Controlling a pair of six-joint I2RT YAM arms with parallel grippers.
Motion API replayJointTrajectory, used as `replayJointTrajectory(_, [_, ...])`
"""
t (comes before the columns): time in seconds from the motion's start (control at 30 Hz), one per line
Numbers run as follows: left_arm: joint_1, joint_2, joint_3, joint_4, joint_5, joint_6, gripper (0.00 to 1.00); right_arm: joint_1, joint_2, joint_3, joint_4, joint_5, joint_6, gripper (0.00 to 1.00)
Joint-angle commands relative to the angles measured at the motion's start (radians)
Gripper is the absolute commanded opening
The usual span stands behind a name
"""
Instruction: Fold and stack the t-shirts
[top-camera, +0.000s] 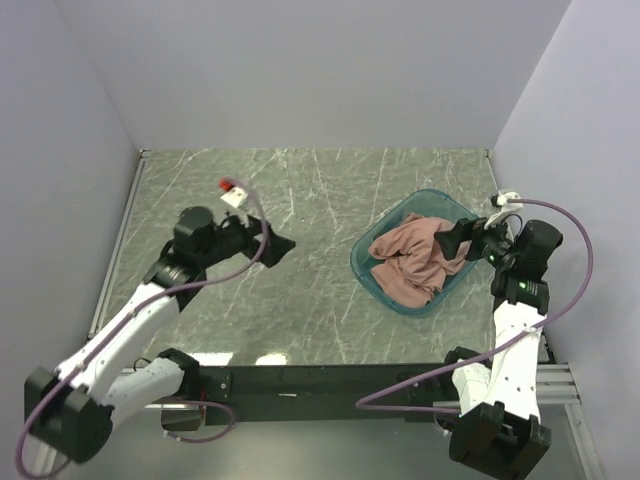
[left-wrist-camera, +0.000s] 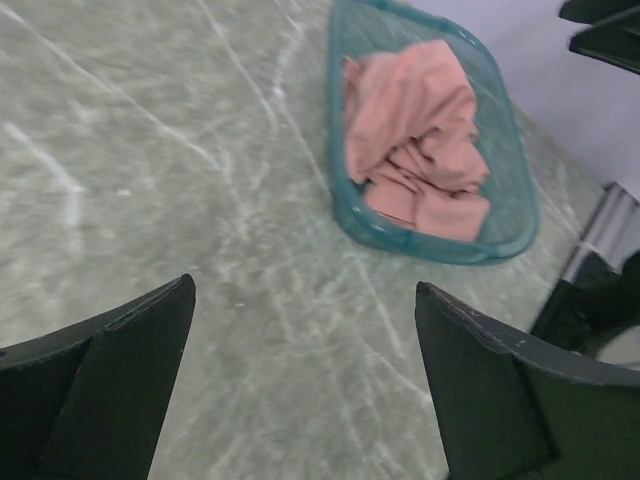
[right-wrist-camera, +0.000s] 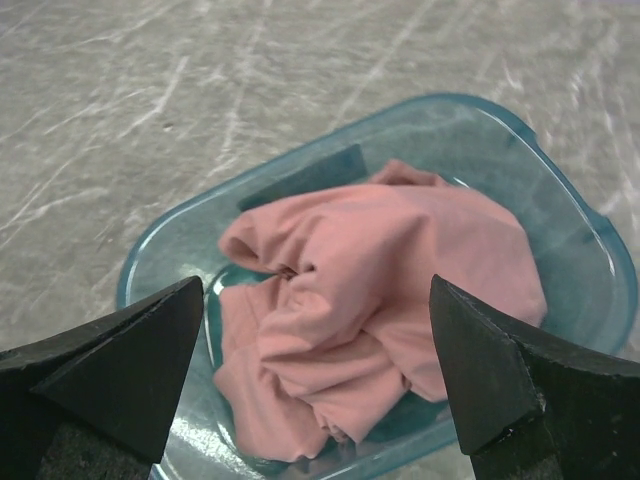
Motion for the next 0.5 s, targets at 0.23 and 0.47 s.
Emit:
replayJointTrajectory(0.23, [-0.353, 0.544, 0.466, 0.019, -0.162, -0.092, 0.92, -0.065, 0.040, 0.053, -0.012, 0.148, 0.168, 0.98])
replayJointTrajectory(0.47, [-0.491, 1.010, 0.921, -0.114, -0.243, -0.087, 0.85, -0.097, 0.061, 0.070, -0.026, 0.244, 0.240, 0.98])
